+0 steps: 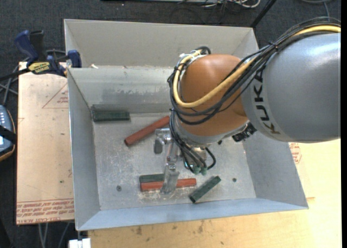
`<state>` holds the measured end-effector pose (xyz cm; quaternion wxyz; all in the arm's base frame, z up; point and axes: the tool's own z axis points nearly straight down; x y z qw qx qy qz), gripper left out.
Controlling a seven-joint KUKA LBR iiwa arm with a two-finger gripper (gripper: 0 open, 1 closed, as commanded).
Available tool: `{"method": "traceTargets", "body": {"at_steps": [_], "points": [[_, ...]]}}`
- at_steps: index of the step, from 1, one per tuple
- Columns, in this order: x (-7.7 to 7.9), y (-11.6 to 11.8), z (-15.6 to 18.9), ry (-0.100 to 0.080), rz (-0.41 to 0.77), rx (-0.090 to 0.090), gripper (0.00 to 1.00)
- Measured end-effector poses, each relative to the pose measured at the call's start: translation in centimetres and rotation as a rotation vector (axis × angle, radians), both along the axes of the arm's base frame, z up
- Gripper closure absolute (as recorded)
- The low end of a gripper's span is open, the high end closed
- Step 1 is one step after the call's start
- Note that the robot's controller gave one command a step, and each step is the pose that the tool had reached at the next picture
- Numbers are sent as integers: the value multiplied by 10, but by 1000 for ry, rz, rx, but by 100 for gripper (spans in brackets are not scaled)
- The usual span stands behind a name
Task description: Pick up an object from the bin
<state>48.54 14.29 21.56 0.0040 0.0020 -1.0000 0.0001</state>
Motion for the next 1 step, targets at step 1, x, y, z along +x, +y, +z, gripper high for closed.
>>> {"method": "traceTargets", "body": {"at_steps": [1], "points": [[2,-1,4,-8,-4,1,0]]}}
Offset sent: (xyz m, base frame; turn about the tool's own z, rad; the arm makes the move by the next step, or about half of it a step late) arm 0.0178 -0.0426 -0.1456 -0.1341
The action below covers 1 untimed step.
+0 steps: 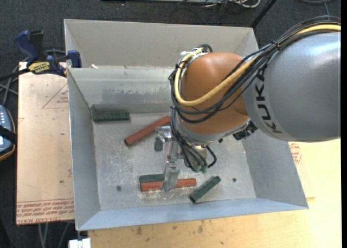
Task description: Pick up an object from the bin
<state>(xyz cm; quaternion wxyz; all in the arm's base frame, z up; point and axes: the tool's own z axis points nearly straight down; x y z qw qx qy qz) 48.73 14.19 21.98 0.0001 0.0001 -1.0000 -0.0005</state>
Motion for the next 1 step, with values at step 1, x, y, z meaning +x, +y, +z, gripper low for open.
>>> {"method": "traceTargets", "body": {"at_steps": [1], "points": [[10,-21,-76,-6,72,1,0]]}}
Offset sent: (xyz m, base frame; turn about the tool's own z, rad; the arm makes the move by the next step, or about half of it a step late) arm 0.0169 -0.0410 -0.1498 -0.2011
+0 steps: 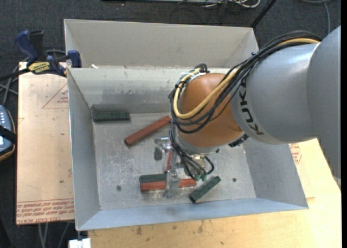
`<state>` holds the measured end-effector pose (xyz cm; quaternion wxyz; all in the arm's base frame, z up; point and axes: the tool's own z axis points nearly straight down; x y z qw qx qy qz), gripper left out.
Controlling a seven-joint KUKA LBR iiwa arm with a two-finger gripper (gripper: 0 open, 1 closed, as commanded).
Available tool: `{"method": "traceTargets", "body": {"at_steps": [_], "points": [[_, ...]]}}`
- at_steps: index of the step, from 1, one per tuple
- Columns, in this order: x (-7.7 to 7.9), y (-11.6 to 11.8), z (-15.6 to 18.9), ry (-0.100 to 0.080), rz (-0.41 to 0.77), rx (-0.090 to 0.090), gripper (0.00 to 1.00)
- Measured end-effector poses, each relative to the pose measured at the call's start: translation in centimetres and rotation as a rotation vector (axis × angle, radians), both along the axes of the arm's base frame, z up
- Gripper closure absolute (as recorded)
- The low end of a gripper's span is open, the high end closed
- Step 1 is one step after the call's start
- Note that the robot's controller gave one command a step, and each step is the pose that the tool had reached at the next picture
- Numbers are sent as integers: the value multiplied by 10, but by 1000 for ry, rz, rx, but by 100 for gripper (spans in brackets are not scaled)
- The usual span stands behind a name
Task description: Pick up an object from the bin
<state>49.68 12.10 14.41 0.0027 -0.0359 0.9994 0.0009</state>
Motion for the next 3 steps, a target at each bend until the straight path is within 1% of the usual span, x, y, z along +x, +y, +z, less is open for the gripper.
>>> {"method": "traceTargets", "body": {"at_steps": [1,2,3], "points": [[7,-21,-78,9,127,-2,0],[12,-21,-74,5,91,-1,0],[9,-20,-77,3,118,-1,0]]}}
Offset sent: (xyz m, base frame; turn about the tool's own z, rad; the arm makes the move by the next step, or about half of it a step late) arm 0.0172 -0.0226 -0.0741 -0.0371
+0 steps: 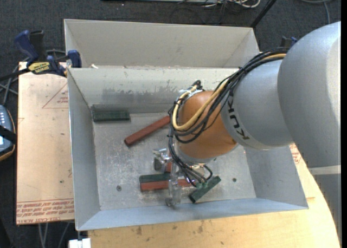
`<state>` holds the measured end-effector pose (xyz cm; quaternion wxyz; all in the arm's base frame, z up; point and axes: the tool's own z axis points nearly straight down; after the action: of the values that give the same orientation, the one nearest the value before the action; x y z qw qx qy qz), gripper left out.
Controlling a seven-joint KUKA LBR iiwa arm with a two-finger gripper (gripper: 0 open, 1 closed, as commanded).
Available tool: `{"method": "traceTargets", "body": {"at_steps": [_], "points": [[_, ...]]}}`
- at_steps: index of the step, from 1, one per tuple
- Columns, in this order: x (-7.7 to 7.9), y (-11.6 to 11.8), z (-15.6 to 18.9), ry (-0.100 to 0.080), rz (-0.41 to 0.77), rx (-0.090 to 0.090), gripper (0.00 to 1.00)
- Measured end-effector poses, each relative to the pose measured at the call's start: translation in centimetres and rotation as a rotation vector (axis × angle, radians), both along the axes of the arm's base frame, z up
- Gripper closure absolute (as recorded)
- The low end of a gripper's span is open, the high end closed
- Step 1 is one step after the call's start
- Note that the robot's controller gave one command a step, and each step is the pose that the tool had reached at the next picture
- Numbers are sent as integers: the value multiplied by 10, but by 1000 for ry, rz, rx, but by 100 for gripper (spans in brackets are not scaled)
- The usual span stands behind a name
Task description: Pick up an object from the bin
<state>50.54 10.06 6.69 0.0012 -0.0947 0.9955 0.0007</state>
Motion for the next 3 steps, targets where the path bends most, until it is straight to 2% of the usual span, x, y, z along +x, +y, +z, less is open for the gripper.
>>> {"method": "traceTargets", "body": {"at_steps": [1,3], "points": [[3,0,3,3,-27,0,100],[2,0,6,5,-28,-1,100]]}}
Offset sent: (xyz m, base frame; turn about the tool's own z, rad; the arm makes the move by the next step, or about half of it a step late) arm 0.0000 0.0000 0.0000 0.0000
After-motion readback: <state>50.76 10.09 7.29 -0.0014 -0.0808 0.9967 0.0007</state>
